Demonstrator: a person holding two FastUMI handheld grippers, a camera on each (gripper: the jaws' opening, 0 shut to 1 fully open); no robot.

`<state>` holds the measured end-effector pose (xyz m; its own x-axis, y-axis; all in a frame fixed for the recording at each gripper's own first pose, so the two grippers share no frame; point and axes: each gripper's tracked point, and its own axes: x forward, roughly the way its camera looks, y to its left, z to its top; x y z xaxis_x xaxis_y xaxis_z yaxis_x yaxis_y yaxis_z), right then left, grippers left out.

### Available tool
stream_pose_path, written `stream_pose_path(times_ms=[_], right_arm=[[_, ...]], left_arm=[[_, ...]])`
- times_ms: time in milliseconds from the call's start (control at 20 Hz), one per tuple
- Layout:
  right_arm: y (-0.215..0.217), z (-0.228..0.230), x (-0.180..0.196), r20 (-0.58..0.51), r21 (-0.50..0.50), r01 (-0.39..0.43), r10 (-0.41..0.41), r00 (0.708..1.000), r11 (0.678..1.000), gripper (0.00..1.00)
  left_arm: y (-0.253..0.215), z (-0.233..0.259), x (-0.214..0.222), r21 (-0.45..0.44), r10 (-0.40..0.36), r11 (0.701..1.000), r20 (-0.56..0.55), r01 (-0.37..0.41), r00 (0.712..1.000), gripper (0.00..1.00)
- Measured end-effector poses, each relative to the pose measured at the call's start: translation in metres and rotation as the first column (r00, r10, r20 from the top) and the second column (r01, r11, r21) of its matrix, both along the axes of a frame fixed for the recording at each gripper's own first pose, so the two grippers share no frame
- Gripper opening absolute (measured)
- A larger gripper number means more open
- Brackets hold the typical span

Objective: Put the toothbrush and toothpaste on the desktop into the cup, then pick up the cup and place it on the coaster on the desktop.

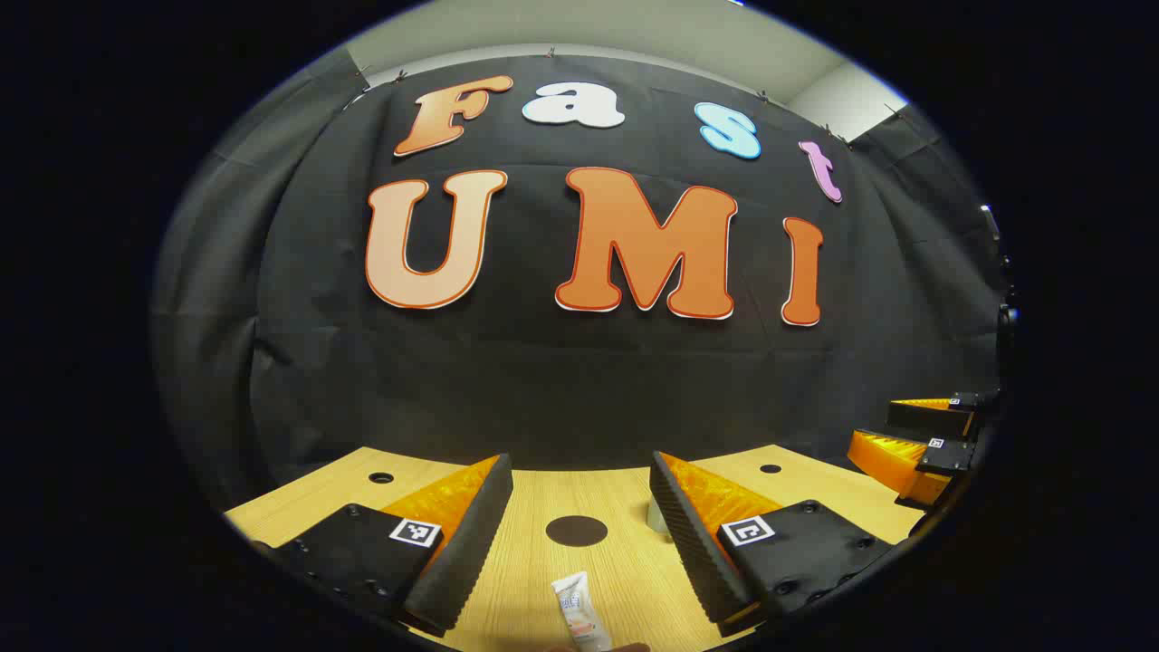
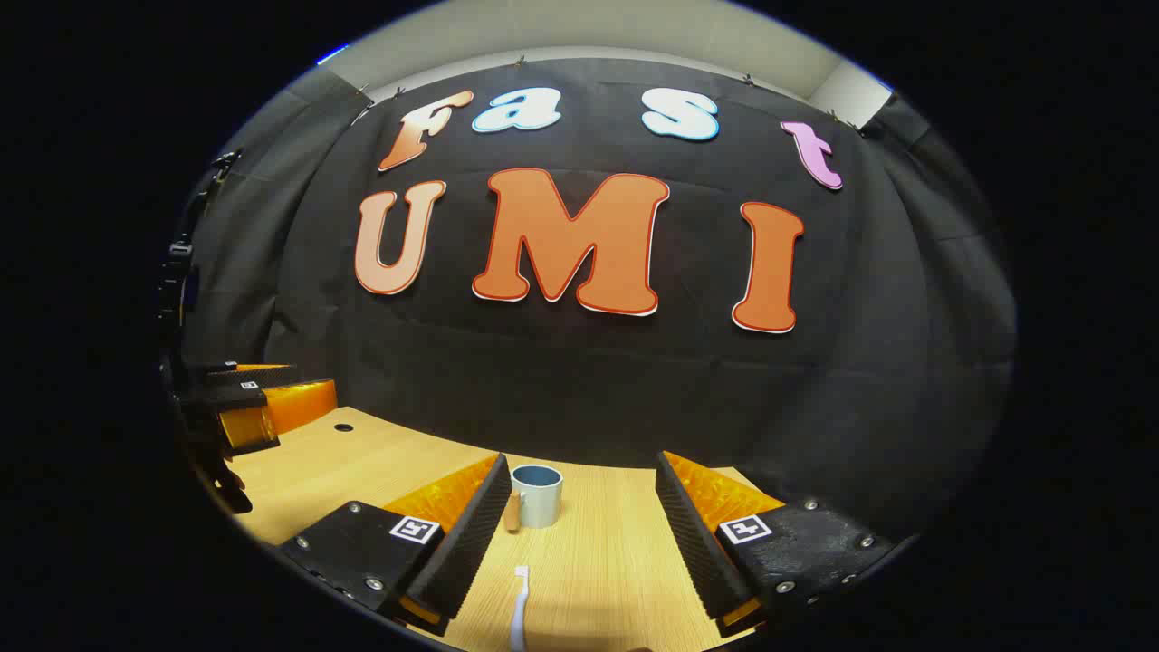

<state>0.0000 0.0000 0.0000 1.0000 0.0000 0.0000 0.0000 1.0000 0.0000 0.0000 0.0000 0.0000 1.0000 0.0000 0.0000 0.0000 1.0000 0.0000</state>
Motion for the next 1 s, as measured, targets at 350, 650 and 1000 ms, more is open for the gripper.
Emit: stream_pose_path(times_ms=[350,650,1000], right_arm=[[0.003,0.002,-0.001,-0.003,0.010,-0.013,0.013,1.000,1.000,0.96],[0.006,-0.002,0.002,-0.063,0.019,-0.044,0.045,0.997,0.999,0.96],[0.015,-0.005,0.006,-0.157,-0.016,-0.094,0.090,0.984,0.995,0.96]], left_arm=[[0.000,0.003,0.000,0.006,-0.003,1.000,0.009,0.003,1.000,0.97],[-0.003,-0.004,0.003,-0.003,-0.017,1.000,-0.038,0.017,0.999,0.98],[-0.003,-0.014,0.018,-0.071,-0.080,0.995,-0.170,0.069,0.982,0.97]])
